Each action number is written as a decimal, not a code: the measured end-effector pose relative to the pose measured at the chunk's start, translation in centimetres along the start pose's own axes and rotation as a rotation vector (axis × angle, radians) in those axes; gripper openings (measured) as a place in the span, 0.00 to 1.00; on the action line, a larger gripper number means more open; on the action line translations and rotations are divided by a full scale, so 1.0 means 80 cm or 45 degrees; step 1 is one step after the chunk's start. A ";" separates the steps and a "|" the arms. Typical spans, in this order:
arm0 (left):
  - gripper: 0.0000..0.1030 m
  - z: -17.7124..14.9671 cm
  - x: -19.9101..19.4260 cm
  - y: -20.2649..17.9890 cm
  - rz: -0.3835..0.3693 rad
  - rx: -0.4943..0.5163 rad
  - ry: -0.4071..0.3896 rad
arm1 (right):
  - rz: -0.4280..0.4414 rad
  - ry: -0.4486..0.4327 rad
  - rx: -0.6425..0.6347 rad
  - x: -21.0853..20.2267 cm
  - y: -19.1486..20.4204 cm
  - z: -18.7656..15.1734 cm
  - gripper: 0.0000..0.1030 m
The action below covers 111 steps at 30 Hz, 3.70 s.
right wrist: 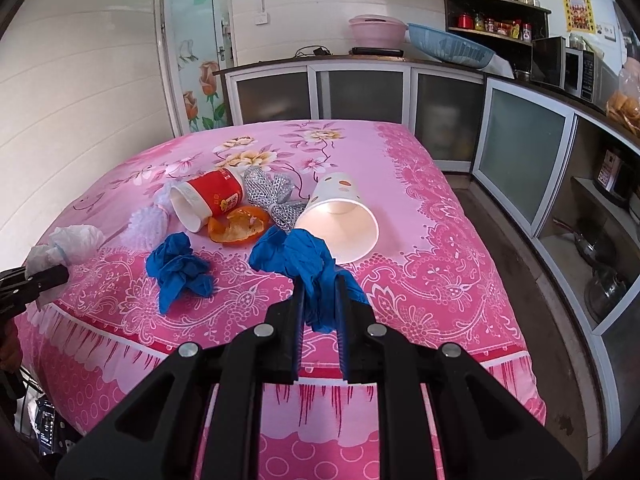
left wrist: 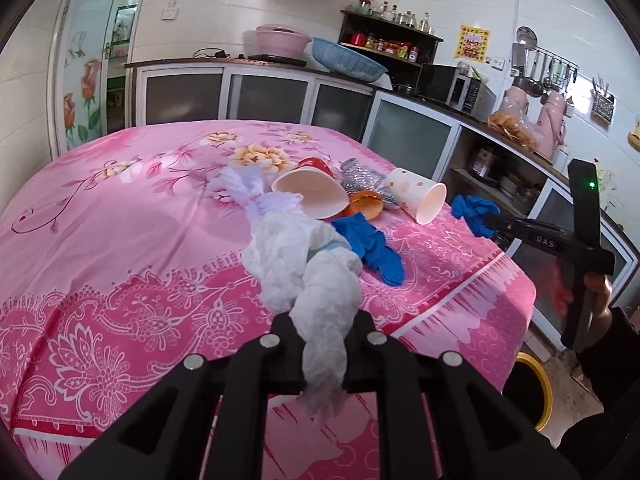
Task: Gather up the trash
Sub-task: 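Lift tissue and glove and carry both tools toward the yellow bin, then open the right tool over the bin while the left tool releases the tissue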
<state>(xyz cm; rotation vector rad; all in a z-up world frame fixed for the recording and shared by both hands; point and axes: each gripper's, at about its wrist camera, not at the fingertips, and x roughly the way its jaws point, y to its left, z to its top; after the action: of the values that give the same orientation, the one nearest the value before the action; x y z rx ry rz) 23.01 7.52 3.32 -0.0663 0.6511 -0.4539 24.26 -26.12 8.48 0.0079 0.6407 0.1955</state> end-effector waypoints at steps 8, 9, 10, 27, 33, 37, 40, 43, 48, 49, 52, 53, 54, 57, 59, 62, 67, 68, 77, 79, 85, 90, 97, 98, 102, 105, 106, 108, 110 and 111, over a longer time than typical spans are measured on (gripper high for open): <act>0.10 0.002 -0.005 -0.008 -0.056 0.031 -0.025 | 0.008 -0.003 -0.012 -0.002 0.002 0.000 0.12; 0.10 0.002 -0.005 -0.009 -0.057 0.033 -0.024 | 0.006 -0.007 -0.012 -0.002 0.002 0.000 0.12; 0.10 0.003 -0.005 -0.010 -0.059 0.034 -0.021 | 0.006 -0.009 -0.011 -0.002 0.002 0.000 0.12; 0.10 0.011 -0.008 -0.051 -0.099 0.090 0.005 | -0.058 -0.105 0.061 -0.068 -0.030 -0.005 0.12; 0.10 0.013 -0.002 -0.097 -0.182 0.162 0.030 | -0.136 -0.137 0.116 -0.113 -0.060 -0.019 0.12; 0.10 0.013 0.006 -0.133 -0.257 0.210 0.050 | -0.208 -0.145 0.166 -0.148 -0.086 -0.038 0.12; 0.10 0.012 0.013 -0.158 -0.317 0.249 0.069 | -0.261 -0.146 0.209 -0.172 -0.103 -0.054 0.12; 0.10 0.012 0.025 -0.192 -0.384 0.311 0.094 | -0.337 -0.148 0.264 -0.206 -0.127 -0.077 0.12; 0.10 0.008 0.051 -0.261 -0.551 0.410 0.149 | -0.456 -0.123 0.346 -0.251 -0.161 -0.120 0.12; 0.10 0.006 0.056 -0.272 -0.575 0.425 0.160 | -0.480 -0.119 0.359 -0.257 -0.165 -0.128 0.12; 0.10 -0.001 0.071 -0.319 -0.683 0.484 0.197 | -0.556 -0.082 0.428 -0.283 -0.187 -0.162 0.12; 0.10 -0.006 0.076 -0.339 -0.724 0.512 0.209 | -0.570 -0.073 0.445 -0.287 -0.190 -0.171 0.12; 0.10 -0.010 0.080 -0.354 -0.753 0.531 0.219 | -0.592 -0.062 0.464 -0.295 -0.196 -0.182 0.12; 0.10 -0.022 0.096 -0.397 -0.838 0.573 0.267 | -0.631 -0.033 0.513 -0.313 -0.209 -0.214 0.12; 0.10 -0.034 0.107 -0.426 -0.881 0.606 0.308 | -0.641 -0.012 0.544 -0.322 -0.219 -0.234 0.12; 0.10 -0.052 0.121 -0.467 -0.927 0.664 0.369 | -0.643 0.023 0.611 -0.328 -0.233 -0.266 0.13; 0.10 -0.085 0.148 -0.525 -0.964 0.737 0.469 | -0.655 0.069 0.706 -0.334 -0.249 -0.314 0.12; 0.10 -0.093 0.154 -0.536 -0.976 0.743 0.495 | -0.654 0.081 0.731 -0.335 -0.254 -0.325 0.13; 0.10 -0.134 0.191 -0.603 -1.011 0.811 0.615 | -0.653 0.188 0.849 -0.323 -0.274 -0.387 0.13; 0.10 -0.144 0.199 -0.610 -1.010 0.821 0.649 | -0.650 0.196 0.868 -0.322 -0.278 -0.395 0.13; 0.10 -0.169 0.221 -0.631 -0.990 0.852 0.713 | -0.655 0.233 0.905 -0.313 -0.291 -0.412 0.13; 0.10 -0.181 0.243 -0.644 -0.967 0.840 0.764 | -0.647 0.274 0.947 -0.302 -0.303 -0.426 0.14; 0.68 -0.179 0.250 -0.642 -0.969 0.754 0.736 | -0.682 0.357 0.975 -0.290 -0.315 -0.437 0.31; 0.70 -0.176 0.249 -0.639 -0.980 0.737 0.736 | -0.686 0.356 0.983 -0.292 -0.317 -0.440 0.43; 0.83 -0.168 0.247 -0.630 -0.960 0.699 0.733 | -0.760 0.348 0.992 -0.307 -0.322 -0.443 0.50; 0.84 -0.153 0.238 -0.619 -1.001 0.635 0.726 | -0.800 0.296 1.015 -0.329 -0.325 -0.441 0.50; 0.84 -0.147 0.234 -0.617 -1.014 0.619 0.712 | -0.812 0.282 1.019 -0.336 -0.326 -0.439 0.50; 0.84 -0.133 0.218 -0.612 -1.034 0.606 0.666 | -0.847 0.241 1.012 -0.352 -0.328 -0.431 0.50; 0.84 -0.117 0.201 -0.605 -1.065 0.580 0.621 | -0.873 0.186 0.988 -0.367 -0.324 -0.419 0.51; 0.84 -0.108 0.191 -0.600 -1.079 0.561 0.600 | -0.878 0.166 0.976 -0.372 -0.322 -0.412 0.51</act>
<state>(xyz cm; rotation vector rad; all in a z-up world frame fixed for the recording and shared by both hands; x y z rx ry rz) 10.03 -41.52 -2.71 0.1994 0.9591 -1.4519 -14.08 -58.61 -2.05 0.5086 0.7813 -0.7274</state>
